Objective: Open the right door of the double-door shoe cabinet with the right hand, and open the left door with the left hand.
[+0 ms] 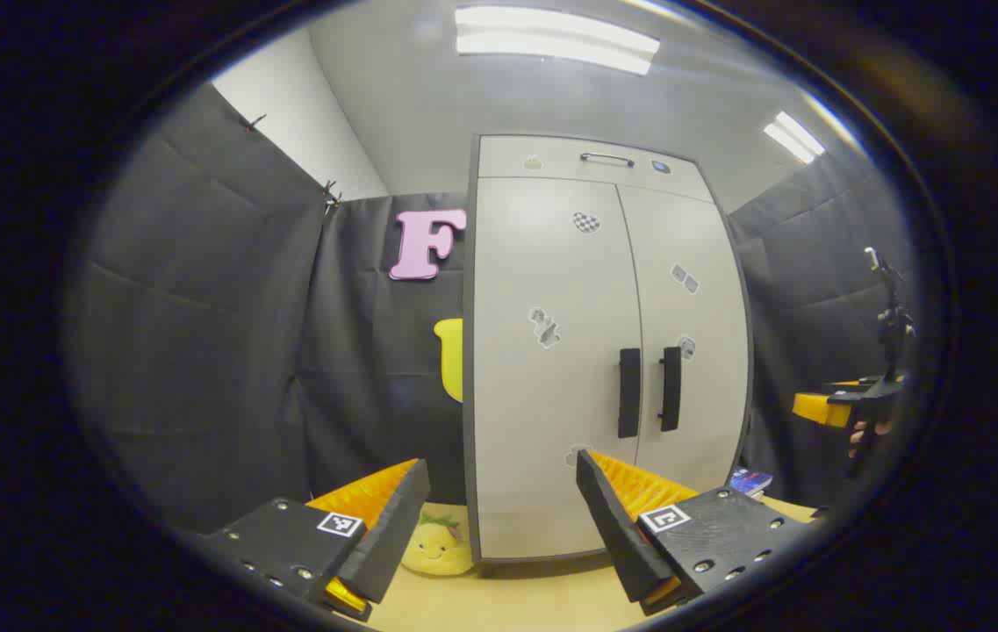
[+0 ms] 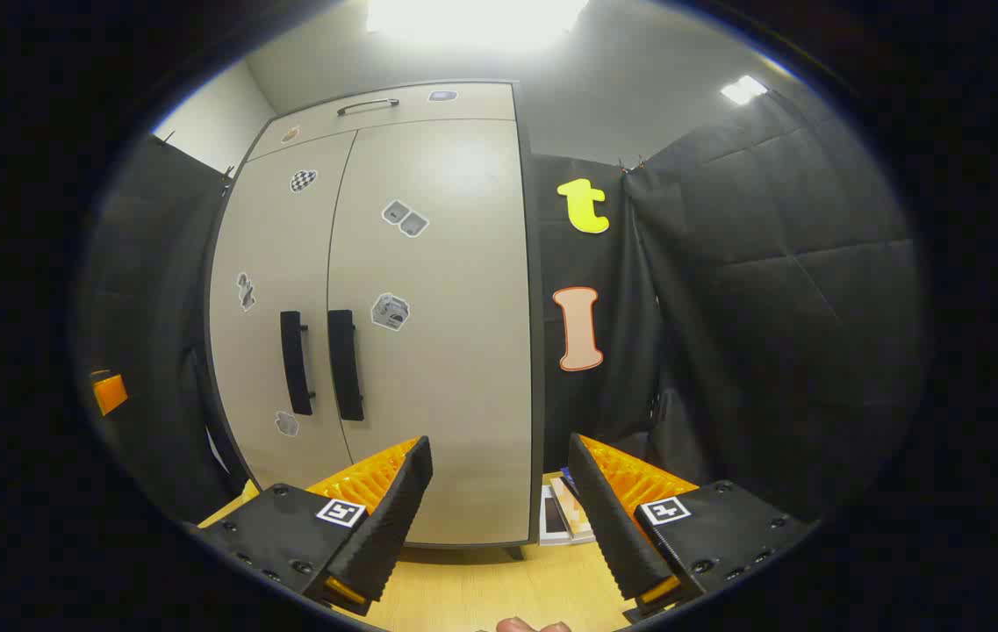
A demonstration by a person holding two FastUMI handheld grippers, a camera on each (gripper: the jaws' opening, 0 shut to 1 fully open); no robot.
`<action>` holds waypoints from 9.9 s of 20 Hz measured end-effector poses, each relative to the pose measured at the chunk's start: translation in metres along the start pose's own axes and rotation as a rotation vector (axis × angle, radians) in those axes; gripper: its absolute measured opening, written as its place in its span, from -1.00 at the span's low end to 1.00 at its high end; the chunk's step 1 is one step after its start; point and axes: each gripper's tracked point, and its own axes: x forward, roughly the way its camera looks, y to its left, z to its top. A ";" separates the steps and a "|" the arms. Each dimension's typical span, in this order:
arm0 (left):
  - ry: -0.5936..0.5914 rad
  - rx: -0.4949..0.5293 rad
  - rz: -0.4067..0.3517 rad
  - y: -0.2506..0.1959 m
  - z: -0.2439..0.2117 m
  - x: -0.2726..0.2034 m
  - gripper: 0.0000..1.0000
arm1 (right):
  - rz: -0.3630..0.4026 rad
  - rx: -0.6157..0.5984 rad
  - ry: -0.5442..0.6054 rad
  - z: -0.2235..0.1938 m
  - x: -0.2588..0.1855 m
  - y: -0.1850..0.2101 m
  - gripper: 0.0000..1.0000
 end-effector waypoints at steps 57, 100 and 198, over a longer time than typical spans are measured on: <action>0.250 -0.161 0.071 0.036 -0.099 -0.023 1.00 | 0.228 0.017 0.031 0.042 0.162 0.176 0.94; 0.257 -0.140 0.021 -0.012 -0.097 -0.052 1.00 | 0.408 0.035 0.061 0.028 0.075 0.133 -0.81; 0.139 -0.085 -0.015 -0.180 -0.016 0.254 -0.32 | -0.294 0.215 0.285 -0.102 0.084 -0.293 0.96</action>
